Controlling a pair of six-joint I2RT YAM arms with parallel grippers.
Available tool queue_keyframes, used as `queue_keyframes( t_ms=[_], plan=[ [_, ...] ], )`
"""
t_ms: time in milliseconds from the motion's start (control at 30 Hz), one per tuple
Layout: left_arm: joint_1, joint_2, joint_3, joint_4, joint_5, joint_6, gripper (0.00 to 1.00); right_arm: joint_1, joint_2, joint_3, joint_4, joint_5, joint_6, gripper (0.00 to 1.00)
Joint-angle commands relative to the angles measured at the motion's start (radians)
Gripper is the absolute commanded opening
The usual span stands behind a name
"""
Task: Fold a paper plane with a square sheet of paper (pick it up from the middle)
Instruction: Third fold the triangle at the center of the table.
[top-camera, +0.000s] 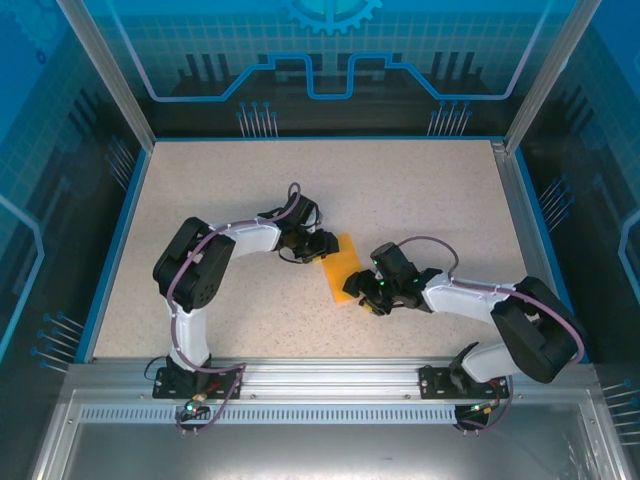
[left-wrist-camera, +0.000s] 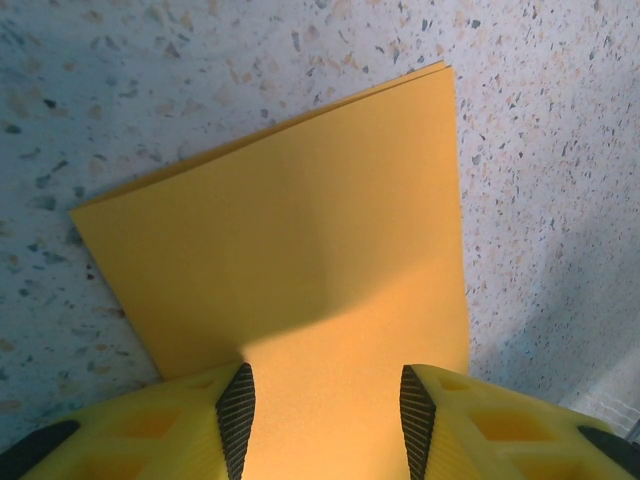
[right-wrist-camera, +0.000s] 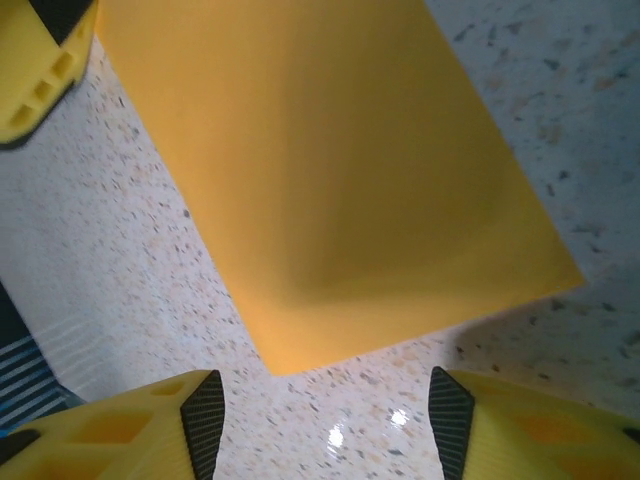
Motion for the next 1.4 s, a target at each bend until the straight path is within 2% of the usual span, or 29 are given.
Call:
queue_keyframes(
  t_ms=[0,300,467,700,800,1000,1200,1367],
  plan=[
    [0.002,0.015,-0.01,-0.029,0.027,0.017,0.46,0.008,0.029,-0.037,0.105,-0.006,0.082,0.6],
    [0.002,0.008,-0.019,-0.018,0.031,0.018,0.47,-0.006,0.029,-0.06,0.185,0.03,0.12,0.57],
    [0.001,0.009,-0.018,-0.021,0.034,0.028,0.46,-0.062,0.009,-0.057,0.195,0.043,0.076,0.53],
    [0.002,0.017,-0.013,-0.019,0.038,0.031,0.46,-0.133,0.025,-0.028,0.196,0.013,-0.024,0.56],
    [0.002,0.017,-0.011,-0.021,0.038,0.031,0.46,-0.165,0.033,-0.018,0.191,-0.015,-0.082,0.57],
    [0.002,0.022,-0.003,-0.024,0.039,0.033,0.47,-0.205,0.116,0.041,0.206,-0.173,-0.198,0.51],
    [0.002,0.023,0.015,-0.031,0.04,0.069,0.47,-0.22,0.178,0.085,0.133,-0.2,-0.264,0.44],
    [0.002,0.028,0.034,-0.056,0.036,0.097,0.47,-0.242,0.17,0.076,0.116,-0.219,-0.296,0.48]
  ],
)
